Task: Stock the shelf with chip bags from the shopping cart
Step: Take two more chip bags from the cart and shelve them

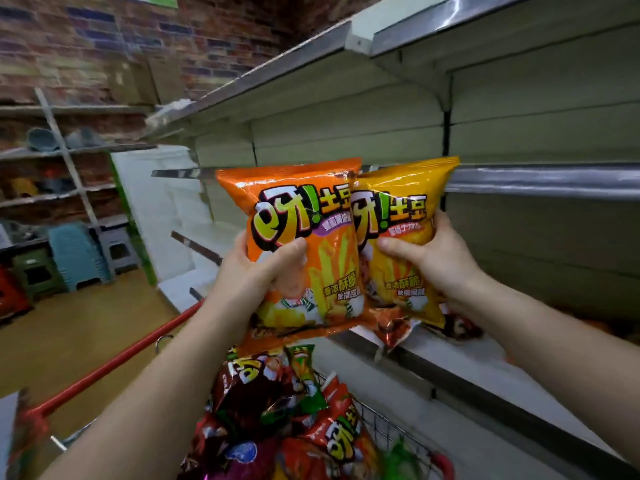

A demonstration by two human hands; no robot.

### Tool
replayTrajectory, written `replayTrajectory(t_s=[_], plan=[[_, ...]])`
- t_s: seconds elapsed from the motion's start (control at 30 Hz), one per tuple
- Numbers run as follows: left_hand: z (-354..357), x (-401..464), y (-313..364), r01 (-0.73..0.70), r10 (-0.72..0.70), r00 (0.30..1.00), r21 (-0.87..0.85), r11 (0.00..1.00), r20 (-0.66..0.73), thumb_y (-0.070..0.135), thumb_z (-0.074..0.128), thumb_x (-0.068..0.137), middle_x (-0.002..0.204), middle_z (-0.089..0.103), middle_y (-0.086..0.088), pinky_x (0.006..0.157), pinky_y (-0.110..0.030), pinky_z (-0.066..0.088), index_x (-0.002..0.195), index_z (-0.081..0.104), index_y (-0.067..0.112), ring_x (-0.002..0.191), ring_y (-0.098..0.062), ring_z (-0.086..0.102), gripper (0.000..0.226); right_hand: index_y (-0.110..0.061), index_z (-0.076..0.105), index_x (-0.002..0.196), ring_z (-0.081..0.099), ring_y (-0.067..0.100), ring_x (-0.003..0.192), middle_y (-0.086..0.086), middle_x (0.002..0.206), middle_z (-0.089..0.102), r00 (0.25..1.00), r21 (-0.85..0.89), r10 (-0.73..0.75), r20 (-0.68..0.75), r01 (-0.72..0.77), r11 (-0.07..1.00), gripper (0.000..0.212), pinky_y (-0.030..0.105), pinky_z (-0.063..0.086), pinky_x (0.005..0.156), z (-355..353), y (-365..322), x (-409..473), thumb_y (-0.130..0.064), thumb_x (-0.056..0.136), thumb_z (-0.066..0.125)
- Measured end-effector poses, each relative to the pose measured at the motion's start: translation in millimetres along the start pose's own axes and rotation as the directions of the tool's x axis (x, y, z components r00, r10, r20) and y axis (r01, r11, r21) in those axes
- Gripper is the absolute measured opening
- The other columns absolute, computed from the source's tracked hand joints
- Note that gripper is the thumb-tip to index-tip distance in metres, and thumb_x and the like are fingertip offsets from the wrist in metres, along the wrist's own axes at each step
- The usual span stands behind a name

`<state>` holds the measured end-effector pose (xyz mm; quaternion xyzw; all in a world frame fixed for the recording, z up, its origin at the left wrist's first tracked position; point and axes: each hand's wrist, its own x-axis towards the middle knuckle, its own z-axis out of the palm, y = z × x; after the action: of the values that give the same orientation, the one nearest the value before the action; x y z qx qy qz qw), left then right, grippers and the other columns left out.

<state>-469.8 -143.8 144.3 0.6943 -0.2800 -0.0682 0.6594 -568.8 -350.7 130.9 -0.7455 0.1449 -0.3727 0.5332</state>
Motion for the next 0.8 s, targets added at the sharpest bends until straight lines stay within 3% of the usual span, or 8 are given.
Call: replayTrajectory(t_s=[0.13, 0.23, 0.4, 0.47, 0.6, 0.7, 0.8], plan=[[23, -12, 17, -0.018, 0.023, 0.994, -0.055, 0.998, 0.103, 0.052, 0.086, 0.047, 0.107, 0.072, -0.003, 0.079, -0.043, 0.057, 0.126, 0.053, 0.023, 0.087, -0.021, 0.073, 0.090, -0.023, 0.043, 0.128, 0.057, 0.011, 0.094, -0.008, 0.107, 0.057, 0.992, -0.052, -0.034, -0.125, 0.027, 0.998, 0.069, 0.028, 0.043, 0.079, -44, -23, -27, -0.027, 0.070, 0.080], [50, -25, 30, -0.017, 0.038, 0.980, -0.106, 0.994, 0.197, 0.052, 0.088, 0.044, 0.106, 0.072, -0.005, 0.083, -0.048, 0.056, 0.125, 0.054, 0.022, 0.088, -0.025, 0.072, 0.093, -0.025, 0.044, 0.128, 0.057, 0.011, 0.093, -0.011, 0.104, 0.057, 0.974, -0.127, -0.049, -0.223, 0.020, 0.992, 0.069, 0.029, 0.045, 0.081, -83, -37, -53, -0.032, 0.069, 0.080], [115, -57, 60, -0.082, 0.139, 0.941, -0.190, 0.978, 0.309, 0.047, 0.074, 0.049, 0.097, 0.072, 0.003, 0.061, -0.025, 0.052, 0.115, 0.057, 0.025, 0.075, -0.009, 0.071, 0.071, -0.028, 0.045, 0.126, 0.060, 0.017, 0.102, -0.007, 0.111, 0.061, 0.936, -0.218, -0.055, -0.348, -0.023, 0.976, 0.073, 0.042, 0.049, 0.093, -164, -64, -103, -0.040, 0.064, 0.079], [146, -75, 72, -0.085, 0.170, 0.917, -0.239, 0.967, 0.361, 0.044, 0.071, 0.053, 0.093, 0.072, 0.006, 0.055, -0.018, 0.049, 0.111, 0.058, 0.026, 0.067, -0.003, 0.070, 0.062, -0.029, 0.044, 0.125, 0.060, 0.016, 0.101, -0.009, 0.107, 0.060, 0.915, -0.243, -0.062, -0.398, -0.040, 0.969, 0.069, 0.038, 0.050, 0.090, -198, -74, -130, -0.038, 0.066, 0.079], [208, -119, 92, -0.077, 0.214, 0.858, -0.296, 0.952, 0.466, 0.044, 0.070, 0.055, 0.092, 0.070, 0.011, 0.052, -0.014, 0.047, 0.114, 0.057, 0.027, 0.066, 0.002, 0.068, 0.063, -0.029, 0.044, 0.127, 0.060, 0.012, 0.096, -0.015, 0.099, 0.059, 0.865, -0.285, -0.071, -0.496, -0.086, 0.955, 0.069, 0.031, 0.049, 0.082, -262, -90, -187, -0.035, 0.068, 0.079], [249, -154, 103, -0.068, 0.237, 0.808, -0.313, 0.947, 0.540, 0.048, 0.079, 0.054, 0.101, 0.070, 0.007, 0.058, -0.019, 0.045, 0.118, 0.056, 0.026, 0.077, -0.002, 0.066, 0.071, -0.030, 0.043, 0.128, 0.060, 0.014, 0.097, -0.013, 0.101, 0.059, 0.823, -0.314, -0.068, -0.563, -0.137, 0.940, 0.070, 0.033, 0.048, 0.083, -304, -101, -229, -0.036, 0.068, 0.079], [284, -187, 115, -0.052, 0.270, 0.752, -0.353, 0.934, 0.602, 0.046, 0.070, 0.058, 0.100, 0.068, 0.011, 0.051, -0.012, 0.046, 0.118, 0.056, 0.026, 0.070, 0.004, 0.066, 0.065, -0.029, 0.040, 0.130, 0.058, 0.015, 0.097, -0.011, 0.104, 0.057, 0.784, -0.338, -0.067, -0.617, -0.187, 0.922, 0.072, 0.034, 0.048, 0.084, -338, -113, -269, -0.037, 0.069, 0.077]])
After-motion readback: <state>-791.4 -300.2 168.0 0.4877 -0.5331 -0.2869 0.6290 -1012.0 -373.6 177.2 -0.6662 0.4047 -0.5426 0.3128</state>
